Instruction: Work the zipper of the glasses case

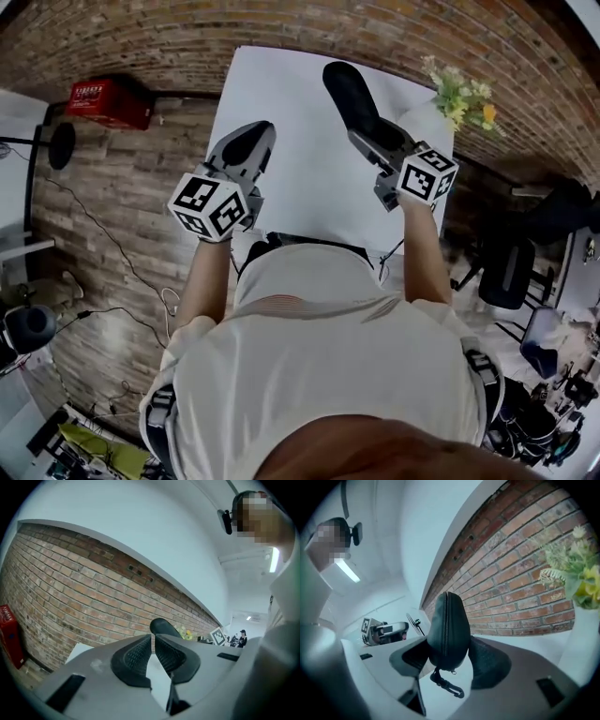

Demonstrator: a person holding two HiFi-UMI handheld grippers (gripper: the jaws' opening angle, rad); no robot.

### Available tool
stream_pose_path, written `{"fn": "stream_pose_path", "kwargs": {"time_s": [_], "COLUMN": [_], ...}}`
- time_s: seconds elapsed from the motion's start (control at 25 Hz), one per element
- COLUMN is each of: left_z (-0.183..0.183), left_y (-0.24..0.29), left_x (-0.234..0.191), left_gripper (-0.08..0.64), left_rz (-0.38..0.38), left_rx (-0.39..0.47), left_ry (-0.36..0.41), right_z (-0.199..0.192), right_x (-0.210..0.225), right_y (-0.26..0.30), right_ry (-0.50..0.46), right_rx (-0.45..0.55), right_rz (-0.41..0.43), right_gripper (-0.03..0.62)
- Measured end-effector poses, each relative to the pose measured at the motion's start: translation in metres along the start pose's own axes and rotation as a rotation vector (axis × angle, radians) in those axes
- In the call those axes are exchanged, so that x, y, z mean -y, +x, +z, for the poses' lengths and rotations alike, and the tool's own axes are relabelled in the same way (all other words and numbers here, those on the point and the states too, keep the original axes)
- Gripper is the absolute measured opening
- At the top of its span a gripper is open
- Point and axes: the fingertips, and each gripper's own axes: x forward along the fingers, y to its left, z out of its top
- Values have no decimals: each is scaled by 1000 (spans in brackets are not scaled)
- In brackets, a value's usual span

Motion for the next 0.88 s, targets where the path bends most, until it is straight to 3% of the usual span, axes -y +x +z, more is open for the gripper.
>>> {"fn": "stream_pose_path", "kwargs": {"time_s": [0.28, 0.4, 0.44, 0.52, 0.56, 0.68, 0.88], "left_z": [26, 27, 27, 27, 28, 36, 40], "left_y": [-1, -3, -3, -3, -3, -3, -9], "left_x": [46, 67, 75, 92, 99, 114, 139], "left_gripper": [34, 35, 61, 229, 258, 290, 305], "left_rz": [-147, -259, -311, -419, -465, -572, -699], "left_rx": [49, 37, 28, 5, -3, -5, -9], "left_ry": [34, 6, -21, -81, -104, -128, -90], "right_z": [38, 43, 42, 41, 40, 40, 30], "right_x": [-45, -64, -70, -82, -89, -112, -155], "right_y": [-45, -54, -56, -59, -60, -60, -62], "right_ry": [15, 5, 6, 19, 31, 58, 52], "right_rx": [124, 132, 129, 124, 123, 115, 66], "right_rz": [105, 162, 186, 241, 272, 390, 588], "right_gripper": [308, 308, 308, 308, 308, 308, 308]}}
